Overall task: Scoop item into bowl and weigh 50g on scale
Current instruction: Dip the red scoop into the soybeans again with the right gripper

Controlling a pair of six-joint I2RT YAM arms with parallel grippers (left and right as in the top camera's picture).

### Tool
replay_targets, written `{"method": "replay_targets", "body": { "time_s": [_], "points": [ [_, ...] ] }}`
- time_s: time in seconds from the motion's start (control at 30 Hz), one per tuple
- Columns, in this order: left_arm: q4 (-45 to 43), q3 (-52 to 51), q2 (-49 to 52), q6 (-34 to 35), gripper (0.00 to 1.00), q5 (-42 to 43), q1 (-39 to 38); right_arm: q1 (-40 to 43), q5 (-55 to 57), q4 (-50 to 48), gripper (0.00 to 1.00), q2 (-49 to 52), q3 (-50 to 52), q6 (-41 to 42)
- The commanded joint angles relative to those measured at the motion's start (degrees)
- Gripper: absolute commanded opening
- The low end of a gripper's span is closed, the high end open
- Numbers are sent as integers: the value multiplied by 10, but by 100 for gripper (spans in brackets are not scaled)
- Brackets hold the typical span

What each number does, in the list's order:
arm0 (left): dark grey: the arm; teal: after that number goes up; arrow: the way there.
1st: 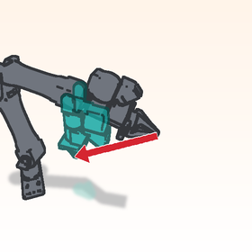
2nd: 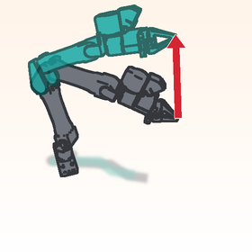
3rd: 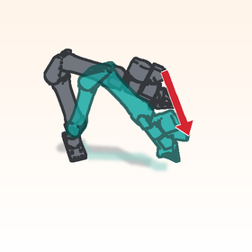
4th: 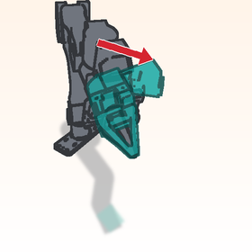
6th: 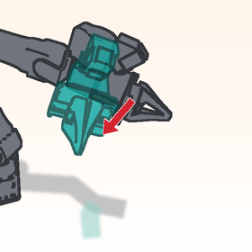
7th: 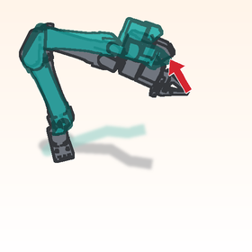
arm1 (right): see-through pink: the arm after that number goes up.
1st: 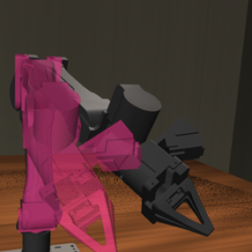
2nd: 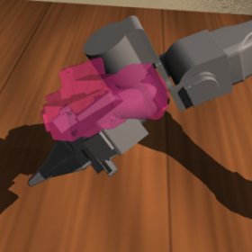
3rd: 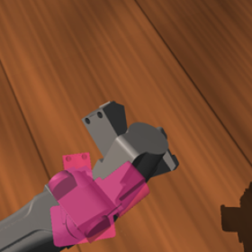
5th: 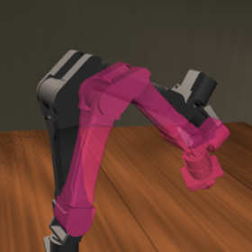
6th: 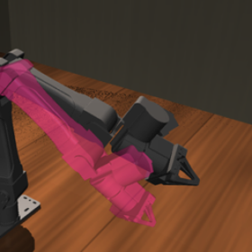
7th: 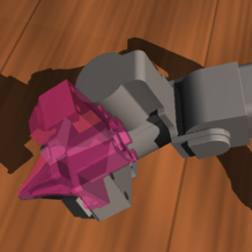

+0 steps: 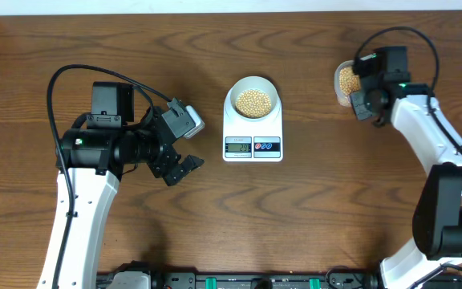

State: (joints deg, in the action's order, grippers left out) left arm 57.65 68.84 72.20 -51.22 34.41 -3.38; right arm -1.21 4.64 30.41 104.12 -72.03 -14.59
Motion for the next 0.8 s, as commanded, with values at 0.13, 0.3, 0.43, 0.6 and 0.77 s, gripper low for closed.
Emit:
{"method": "replay_targets", "body": {
  "time_s": [0.13, 0.3, 0.43, 0.6, 0.77],
  "points": [
    [1, 16, -3, 0, 99, 10, 3, 71, -302, 17, 1, 21, 9, 76],
    [1, 16, -3, 0, 99, 10, 3, 115, -353, 33, 1, 21, 9, 103],
    [1, 16, -3, 0, 99, 10, 3, 136, -375, 37, 1, 21, 9, 118],
    [1, 16, -3, 0, 99, 10, 3, 159, -381, 37, 1, 21, 9, 129],
    [1, 16, -3, 0, 99, 10, 3, 182, -421, 37, 1, 21, 9, 135]
  ]
}}
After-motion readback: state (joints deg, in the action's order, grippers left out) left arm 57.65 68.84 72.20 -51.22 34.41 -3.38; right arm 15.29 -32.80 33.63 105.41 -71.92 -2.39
